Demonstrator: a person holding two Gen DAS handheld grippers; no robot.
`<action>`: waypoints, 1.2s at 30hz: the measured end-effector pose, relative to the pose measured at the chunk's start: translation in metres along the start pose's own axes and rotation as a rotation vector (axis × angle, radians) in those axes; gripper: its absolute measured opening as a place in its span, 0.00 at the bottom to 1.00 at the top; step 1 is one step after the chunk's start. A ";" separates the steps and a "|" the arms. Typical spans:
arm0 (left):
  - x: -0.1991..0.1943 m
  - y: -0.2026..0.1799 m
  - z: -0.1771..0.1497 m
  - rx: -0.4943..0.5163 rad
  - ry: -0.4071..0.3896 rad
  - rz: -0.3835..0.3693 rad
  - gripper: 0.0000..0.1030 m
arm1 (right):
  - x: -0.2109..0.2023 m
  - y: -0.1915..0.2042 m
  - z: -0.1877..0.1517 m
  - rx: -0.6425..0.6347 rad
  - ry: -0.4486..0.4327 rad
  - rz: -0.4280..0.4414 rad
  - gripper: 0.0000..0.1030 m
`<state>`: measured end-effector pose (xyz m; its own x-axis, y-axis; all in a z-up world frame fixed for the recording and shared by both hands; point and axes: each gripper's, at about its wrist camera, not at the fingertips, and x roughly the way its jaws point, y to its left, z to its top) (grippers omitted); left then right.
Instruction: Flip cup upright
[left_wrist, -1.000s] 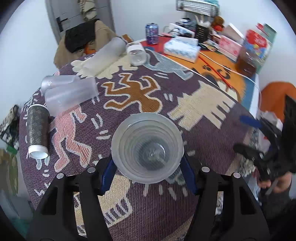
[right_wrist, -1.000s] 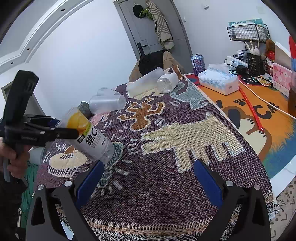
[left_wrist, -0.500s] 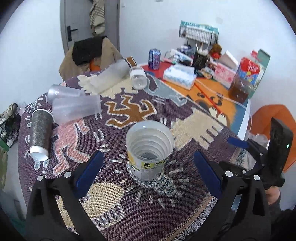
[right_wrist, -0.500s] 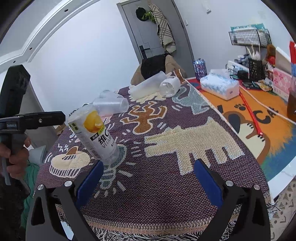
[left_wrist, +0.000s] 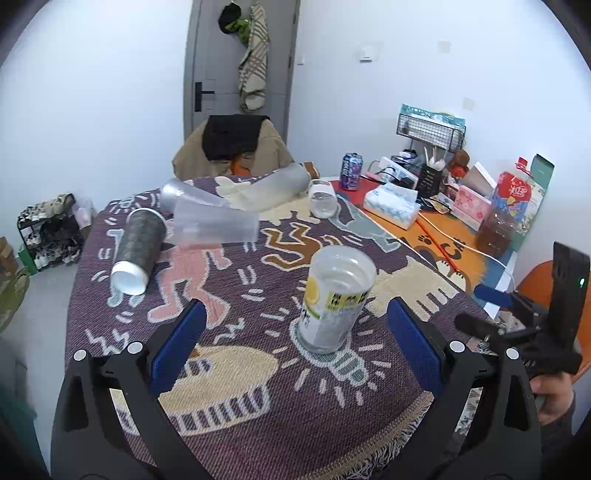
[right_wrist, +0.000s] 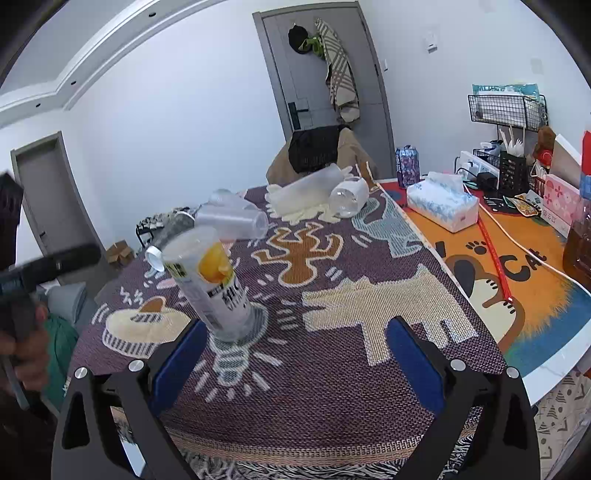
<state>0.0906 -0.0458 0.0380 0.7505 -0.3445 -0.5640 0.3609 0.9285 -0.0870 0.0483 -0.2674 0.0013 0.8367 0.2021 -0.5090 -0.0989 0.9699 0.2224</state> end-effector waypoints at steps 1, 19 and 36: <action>-0.004 0.000 -0.003 -0.003 -0.008 0.008 0.94 | -0.001 0.001 0.001 0.005 -0.005 0.000 0.93; -0.058 0.003 -0.057 -0.089 -0.167 0.212 0.95 | -0.018 0.025 -0.003 0.017 -0.054 -0.012 0.93; -0.064 0.006 -0.091 -0.106 -0.189 0.275 0.95 | -0.014 0.047 -0.034 -0.088 -0.020 0.031 0.93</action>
<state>-0.0055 -0.0054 -0.0008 0.9046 -0.0903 -0.4166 0.0794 0.9959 -0.0435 0.0134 -0.2200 -0.0095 0.8431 0.2299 -0.4861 -0.1708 0.9717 0.1633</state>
